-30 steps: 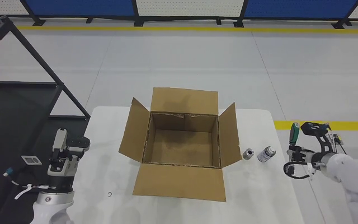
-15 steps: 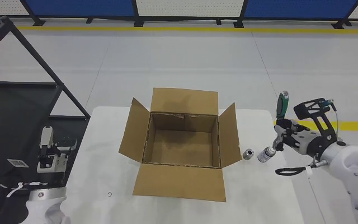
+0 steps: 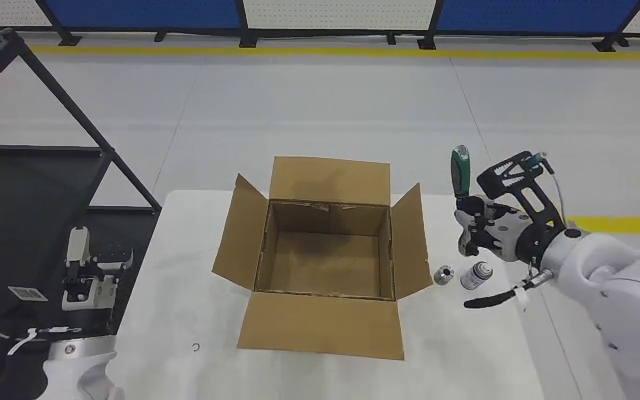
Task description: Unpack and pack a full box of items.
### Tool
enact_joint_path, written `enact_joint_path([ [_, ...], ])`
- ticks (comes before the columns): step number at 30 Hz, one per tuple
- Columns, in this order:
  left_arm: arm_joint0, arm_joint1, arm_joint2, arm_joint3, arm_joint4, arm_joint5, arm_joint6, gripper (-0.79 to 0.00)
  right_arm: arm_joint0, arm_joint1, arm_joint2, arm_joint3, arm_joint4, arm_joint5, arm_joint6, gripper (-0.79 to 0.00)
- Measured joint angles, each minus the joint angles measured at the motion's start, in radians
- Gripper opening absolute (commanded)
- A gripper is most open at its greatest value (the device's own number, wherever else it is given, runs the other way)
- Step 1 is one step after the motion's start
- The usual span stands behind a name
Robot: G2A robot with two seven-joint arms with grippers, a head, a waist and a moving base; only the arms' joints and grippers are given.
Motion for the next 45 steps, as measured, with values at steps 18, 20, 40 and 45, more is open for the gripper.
enact_joint_path([
  [18, -0.005, 0.002, 0.011, 0.0, 0.023, 0.011, -0.018, 0.0, 0.085, -0.017, -0.135, -0.013, 0.022, -0.072, -0.087, -0.785],
  [20, -0.002, 0.002, 0.015, 0.001, 0.033, 0.009, -0.018, 0.0, 0.156, -0.029, -0.199, 0.009, 0.048, -0.081, -0.08, -0.785],
  [40, 0.05, -0.002, 0.004, -0.031, 0.028, -0.011, 0.013, 0.0, 0.729, -0.296, -0.946, 0.541, 0.15, -0.04, -0.061, -0.785],
  [45, 0.05, -0.002, 0.004, -0.031, 0.028, -0.011, 0.013, 0.0, 0.745, -0.375, -1.075, 0.663, 0.101, -0.035, -0.076, -0.785],
])
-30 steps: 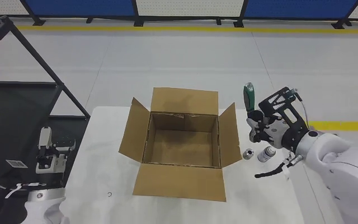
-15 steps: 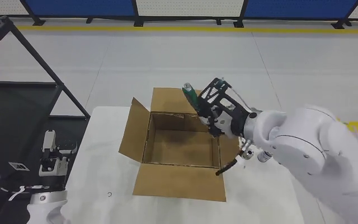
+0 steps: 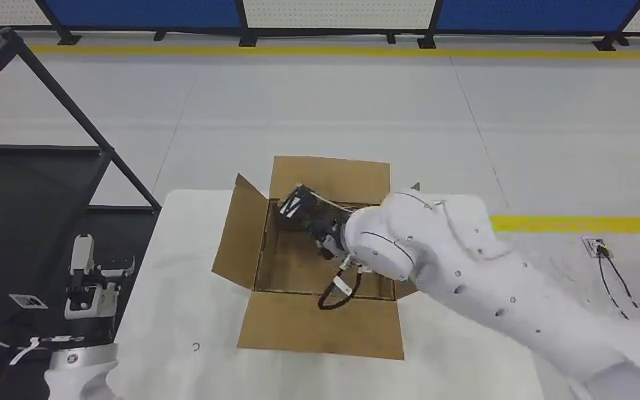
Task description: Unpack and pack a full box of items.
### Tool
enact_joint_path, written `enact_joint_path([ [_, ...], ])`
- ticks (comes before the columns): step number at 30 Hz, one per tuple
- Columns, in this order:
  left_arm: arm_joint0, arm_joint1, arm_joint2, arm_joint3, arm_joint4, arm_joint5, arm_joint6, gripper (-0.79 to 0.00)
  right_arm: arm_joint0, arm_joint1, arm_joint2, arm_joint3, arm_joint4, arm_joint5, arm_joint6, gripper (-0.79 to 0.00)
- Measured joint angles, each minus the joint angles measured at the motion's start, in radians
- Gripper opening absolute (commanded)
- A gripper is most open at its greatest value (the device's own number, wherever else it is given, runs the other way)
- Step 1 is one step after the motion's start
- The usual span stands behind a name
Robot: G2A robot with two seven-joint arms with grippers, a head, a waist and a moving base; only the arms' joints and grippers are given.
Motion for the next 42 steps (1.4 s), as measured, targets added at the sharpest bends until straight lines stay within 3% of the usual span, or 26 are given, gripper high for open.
enact_joint_path([
  [7, 0.0, 0.0, 0.0, 0.0, 0.0, 0.0, 0.0, 0.0, -0.002, -0.098, -0.083, 0.191, -0.043, 0.032, -0.051, -0.785],
  [22, 0.005, 0.001, 0.007, 0.002, 0.015, -0.011, -0.019, 0.0, -0.02, -0.103, -0.074, 0.22, -0.047, 0.031, -0.06, -0.785],
  [25, 0.014, 0.001, 0.008, -0.002, 0.019, -0.023, -0.027, 0.0, -0.024, -0.121, -0.079, 0.268, -0.041, -0.014, -0.033, -0.785],
  [35, 0.028, 0.0, -0.003, -0.005, 0.011, -0.036, -0.023, 0.0, -0.025, -0.267, -0.141, 0.602, -0.023, -0.204, -0.096, -0.785],
  [42, 0.027, 0.0, -0.005, -0.003, 0.008, -0.038, -0.027, 0.0, -0.018, -0.375, -0.173, 0.792, -0.047, -0.242, -0.069, -0.785],
])
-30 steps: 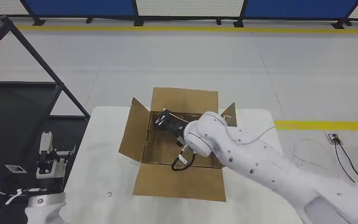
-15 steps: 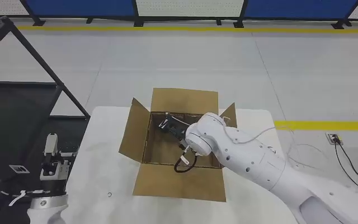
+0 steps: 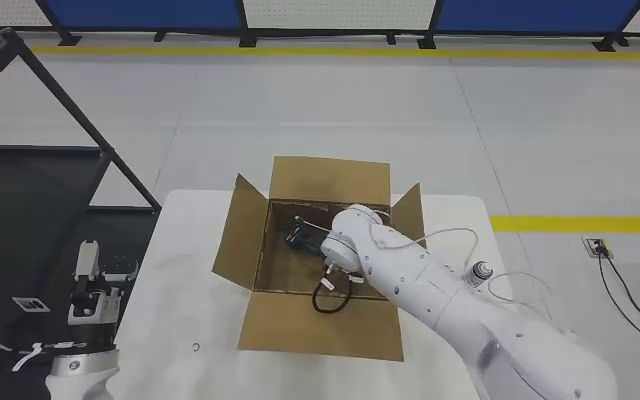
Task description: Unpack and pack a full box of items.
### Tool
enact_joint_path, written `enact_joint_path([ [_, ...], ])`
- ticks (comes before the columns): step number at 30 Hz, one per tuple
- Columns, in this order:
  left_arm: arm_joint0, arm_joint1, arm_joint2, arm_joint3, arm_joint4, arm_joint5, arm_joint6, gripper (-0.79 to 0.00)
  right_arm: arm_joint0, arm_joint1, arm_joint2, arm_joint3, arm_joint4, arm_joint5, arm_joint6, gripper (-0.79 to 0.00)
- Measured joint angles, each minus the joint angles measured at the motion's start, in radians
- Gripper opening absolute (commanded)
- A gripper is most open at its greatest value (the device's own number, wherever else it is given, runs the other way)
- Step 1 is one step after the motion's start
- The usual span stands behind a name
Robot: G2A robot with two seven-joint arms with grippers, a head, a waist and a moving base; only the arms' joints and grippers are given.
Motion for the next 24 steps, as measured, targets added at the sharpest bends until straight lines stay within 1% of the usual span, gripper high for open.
enact_joint_path([
  [5, -0.002, 0.0, -0.002, 0.002, -0.001, -0.002, -0.001, 0.0, 0.008, -0.07, -0.004, 0.117, -0.004, -0.016, 0.017, -0.785],
  [11, -0.003, 0.0, -0.005, 0.003, -0.002, -0.006, 0.0, 0.0, 0.01, -0.134, -0.004, 0.25, -0.011, -0.033, 0.026, -0.785],
  [16, -0.002, 0.0, -0.012, 0.005, -0.007, -0.009, 0.006, 0.0, 0.009, -0.172, 0.002, 0.338, -0.011, -0.068, 0.007, -0.785],
  [21, -0.001, -0.001, -0.013, 0.005, -0.008, -0.01, 0.009, 0.0, 0.01, -0.204, 0.006, 0.398, -0.021, -0.073, 0.006, -0.785],
  [24, 0.0, -0.001, -0.013, 0.005, -0.007, -0.012, 0.01, 0.0, 0.01, -0.22, 0.009, 0.428, -0.029, -0.058, 0.014, -0.785],
])
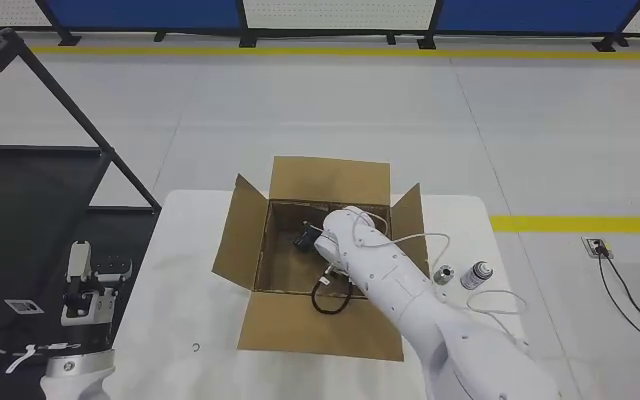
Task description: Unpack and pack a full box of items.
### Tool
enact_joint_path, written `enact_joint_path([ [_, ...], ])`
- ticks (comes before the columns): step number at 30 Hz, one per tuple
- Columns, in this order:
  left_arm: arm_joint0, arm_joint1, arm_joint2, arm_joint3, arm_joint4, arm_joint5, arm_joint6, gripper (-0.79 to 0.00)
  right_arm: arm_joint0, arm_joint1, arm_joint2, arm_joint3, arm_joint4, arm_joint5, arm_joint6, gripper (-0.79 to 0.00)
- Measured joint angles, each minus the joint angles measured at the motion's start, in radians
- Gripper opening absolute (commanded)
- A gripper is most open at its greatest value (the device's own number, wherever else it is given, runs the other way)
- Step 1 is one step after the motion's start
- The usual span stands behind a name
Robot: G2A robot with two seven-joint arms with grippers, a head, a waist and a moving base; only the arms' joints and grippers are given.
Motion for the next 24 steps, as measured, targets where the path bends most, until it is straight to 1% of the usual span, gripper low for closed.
enact_joint_path([
  [4, 0.003, 0.0, -0.002, -0.002, 0.0, -0.002, 0.002, 0.0, -0.001, -0.015, 0.006, 0.029, -0.004, -0.01, -0.011, -0.785],
  [6, 0.004, -0.001, -0.002, -0.003, -0.001, -0.002, 0.003, 0.0, 0.0, -0.021, 0.01, 0.043, -0.004, -0.008, -0.017, -0.696],
  [7, 0.005, -0.001, -0.003, -0.004, -0.002, -0.002, 0.003, 0.0, 0.0, -0.024, 0.012, 0.048, -0.004, -0.006, -0.021, -0.696],
  [9, 0.006, -0.001, -0.004, -0.004, -0.001, -0.004, 0.003, 0.0, 0.001, -0.029, 0.017, 0.059, -0.005, -0.005, -0.028, -0.659],
  [15, 0.01, -0.002, -0.004, -0.007, -0.003, -0.005, 0.006, 0.0, 0.004, -0.037, 0.027, 0.083, -0.01, -0.005, -0.039, -0.671],
  [17, 0.01, -0.002, -0.005, -0.008, -0.003, -0.005, 0.006, 0.0, 0.005, -0.039, 0.031, 0.088, -0.012, -0.006, -0.041, -0.686],
  [19, 0.011, -0.002, -0.005, -0.008, -0.003, -0.005, 0.006, 0.0, 0.006, -0.041, 0.033, 0.092, -0.014, -0.006, -0.043, -0.674],
  [22, 0.011, -0.002, -0.005, -0.009, -0.002, -0.006, 0.003, 0.0, 0.006, -0.042, 0.038, 0.095, -0.017, -0.007, -0.044, -0.56],
  [24, 0.012, -0.002, -0.005, -0.009, -0.002, -0.006, 0.003, 0.0, 0.006, -0.043, 0.041, 0.098, -0.02, -0.007, -0.046, -0.471],
])
